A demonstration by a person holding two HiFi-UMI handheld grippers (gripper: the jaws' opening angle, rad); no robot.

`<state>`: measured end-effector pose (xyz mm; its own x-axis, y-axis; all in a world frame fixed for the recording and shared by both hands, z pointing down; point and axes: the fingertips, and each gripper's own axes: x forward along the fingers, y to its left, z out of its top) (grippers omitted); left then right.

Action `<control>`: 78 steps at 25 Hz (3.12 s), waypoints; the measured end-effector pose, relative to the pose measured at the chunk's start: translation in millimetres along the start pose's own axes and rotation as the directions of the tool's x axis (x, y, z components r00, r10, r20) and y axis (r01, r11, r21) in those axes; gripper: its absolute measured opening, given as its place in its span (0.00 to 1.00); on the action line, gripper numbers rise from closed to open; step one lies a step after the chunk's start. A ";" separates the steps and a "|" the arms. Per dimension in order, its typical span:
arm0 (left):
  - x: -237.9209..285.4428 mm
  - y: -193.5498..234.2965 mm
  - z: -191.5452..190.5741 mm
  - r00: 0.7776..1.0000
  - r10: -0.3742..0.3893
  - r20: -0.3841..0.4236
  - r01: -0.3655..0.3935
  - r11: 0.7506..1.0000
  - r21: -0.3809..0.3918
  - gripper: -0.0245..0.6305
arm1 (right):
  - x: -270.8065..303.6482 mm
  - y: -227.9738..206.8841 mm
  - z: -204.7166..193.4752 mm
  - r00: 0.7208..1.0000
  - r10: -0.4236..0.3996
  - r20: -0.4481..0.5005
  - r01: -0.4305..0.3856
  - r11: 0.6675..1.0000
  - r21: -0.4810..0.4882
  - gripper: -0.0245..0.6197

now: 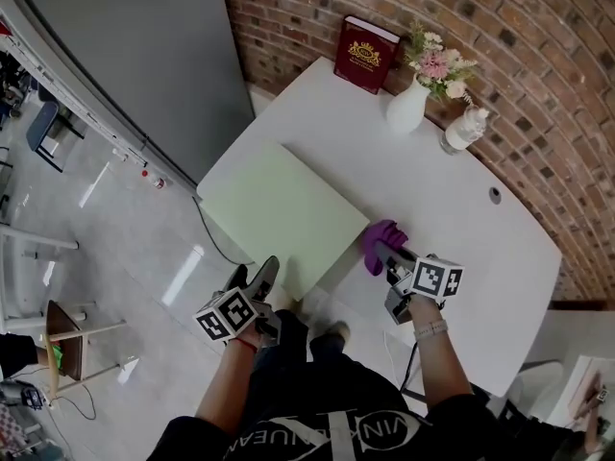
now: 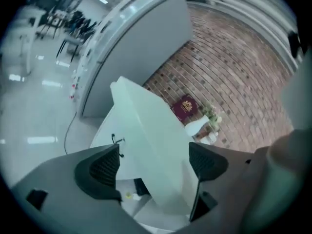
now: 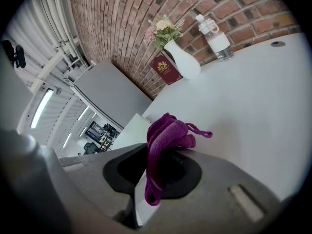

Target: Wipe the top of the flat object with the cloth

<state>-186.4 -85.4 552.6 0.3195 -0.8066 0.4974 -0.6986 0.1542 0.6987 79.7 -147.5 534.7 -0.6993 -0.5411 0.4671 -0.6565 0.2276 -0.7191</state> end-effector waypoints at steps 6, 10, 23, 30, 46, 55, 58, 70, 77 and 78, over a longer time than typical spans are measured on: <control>14.9 9.3 -31.3 0.989 -0.148 0.016 0.146 0.938 -0.314 0.69 | 3.0 3.0 -10.3 0.999 0.013 -0.036 -0.013 1.000 -0.001 0.14; 24.1 0.0 -42.4 0.957 -0.288 0.038 0.277 0.867 -0.414 0.69 | 2.9 4.0 -16.0 0.999 0.016 -0.051 -0.015 1.000 0.010 0.14; 10.1 -14.8 -50.8 0.907 -0.413 0.081 0.389 0.749 -0.536 0.48 | -1.3 2.1 -25.9 0.999 0.028 -0.047 -0.026 0.999 0.035 0.14; -4.4 -1.2 -40.8 0.920 -0.381 0.090 0.373 0.784 -0.496 0.47 | -5.8 3.1 -27.5 0.999 0.037 -0.035 -0.035 0.998 0.048 0.14; -27.1 4.9 63.1 0.957 -0.273 -0.093 0.251 0.948 -0.195 0.46 | -25.9 13.4 -33.1 0.997 0.076 0.013 -0.077 0.993 0.089 0.14; 16.3 -55.6 107.4 0.910 -0.224 -0.349 0.266 0.961 0.077 0.46 | -39.4 26.8 -23.4 0.990 0.107 0.097 -0.117 0.987 0.107 0.14; 33.1 -85.1 110.7 0.886 -0.186 -0.425 0.287 0.940 0.186 0.46 | -44.8 27.8 -23.0 0.987 0.105 0.121 -0.119 0.987 0.110 0.14; 63.0 -198.9 76.0 0.836 -0.004 -0.548 0.433 0.619 0.656 0.46 | -105.6 -3.1 -23.5 0.965 0.030 0.262 -0.077 0.982 0.170 0.14; 53.2 -249.3 33.7 0.839 0.031 -0.543 0.499 0.353 0.792 0.45 | -136.3 -20.6 -31.1 0.955 -0.005 0.295 -0.057 0.978 0.201 0.14; 50.0 -256.2 26.2 0.840 0.031 -0.541 0.507 0.307 0.805 0.45 | -139.5 -21.8 -32.3 0.955 -0.005 0.297 -0.057 0.978 0.201 0.14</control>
<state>-8.2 -180.2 385.0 0.5931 -0.3642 0.7180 -0.5681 -0.8213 0.0527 182.4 -50.8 501.8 -0.5806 -0.7581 0.2970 -0.5449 0.0907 -0.8336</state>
